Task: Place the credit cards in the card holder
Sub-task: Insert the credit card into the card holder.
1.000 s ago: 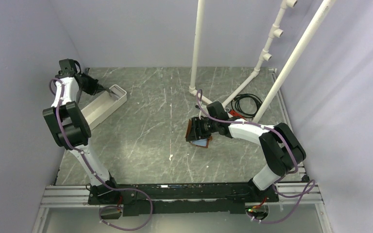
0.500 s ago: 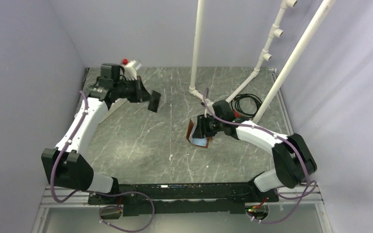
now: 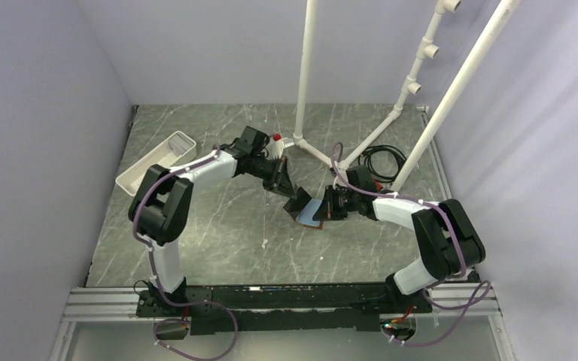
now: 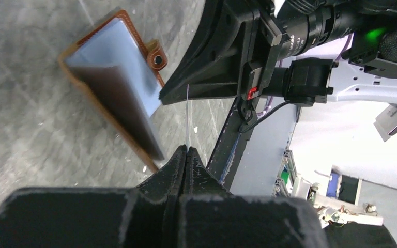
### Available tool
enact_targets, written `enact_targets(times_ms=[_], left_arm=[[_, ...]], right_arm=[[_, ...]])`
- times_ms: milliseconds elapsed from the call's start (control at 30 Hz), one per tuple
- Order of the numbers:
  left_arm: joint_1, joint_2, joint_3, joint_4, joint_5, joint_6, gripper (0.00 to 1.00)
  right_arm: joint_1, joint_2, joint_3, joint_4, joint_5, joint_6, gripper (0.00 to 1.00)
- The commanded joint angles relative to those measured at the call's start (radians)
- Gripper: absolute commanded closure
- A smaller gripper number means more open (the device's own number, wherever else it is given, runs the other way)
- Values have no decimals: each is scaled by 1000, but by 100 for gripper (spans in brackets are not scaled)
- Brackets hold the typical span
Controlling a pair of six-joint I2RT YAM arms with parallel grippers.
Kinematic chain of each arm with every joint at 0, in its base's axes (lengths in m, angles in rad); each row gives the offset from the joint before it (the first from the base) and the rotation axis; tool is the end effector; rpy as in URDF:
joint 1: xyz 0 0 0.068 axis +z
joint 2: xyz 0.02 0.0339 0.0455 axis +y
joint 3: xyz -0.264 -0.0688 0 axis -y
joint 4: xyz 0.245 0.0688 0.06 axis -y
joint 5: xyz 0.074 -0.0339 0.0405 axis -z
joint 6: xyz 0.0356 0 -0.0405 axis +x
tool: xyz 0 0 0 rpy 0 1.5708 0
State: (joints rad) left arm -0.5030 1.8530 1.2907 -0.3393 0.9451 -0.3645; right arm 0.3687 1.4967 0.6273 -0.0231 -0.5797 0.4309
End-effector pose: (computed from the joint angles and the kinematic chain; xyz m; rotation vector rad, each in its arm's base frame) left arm 0.3292 -0.2141 0.2128 0.6184 2.4718 -1.5302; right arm 0.2444 0.1153 0.1475 -0.1883 2.5486 1.0472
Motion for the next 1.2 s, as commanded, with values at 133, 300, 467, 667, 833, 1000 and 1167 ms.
enact_targets(times_ms=[133,300,467,667,833,1000,1167], left_arm=[[-113,-2,110,-76,-162,46,100],[-190,40,182,-254,-523,-65,100],[-215,88,209,-315,-609,-86,100],[-212,137,271,-379,-624,-55,100],[-170,200,292,-379,-506,-53,100],[-100,164,189,-251,-380,-97,100],[-55,142,132,-180,-288,-101,100]], right_arm=[[-5,39,35,79,-11,40,100],[-5,36,34,34,75,49,100],[-5,44,26,55,67,60,100],[-5,49,31,44,61,37,100],[-6,55,40,28,69,4,100],[-5,69,39,28,61,-3,100],[-5,86,43,35,44,-4,100]])
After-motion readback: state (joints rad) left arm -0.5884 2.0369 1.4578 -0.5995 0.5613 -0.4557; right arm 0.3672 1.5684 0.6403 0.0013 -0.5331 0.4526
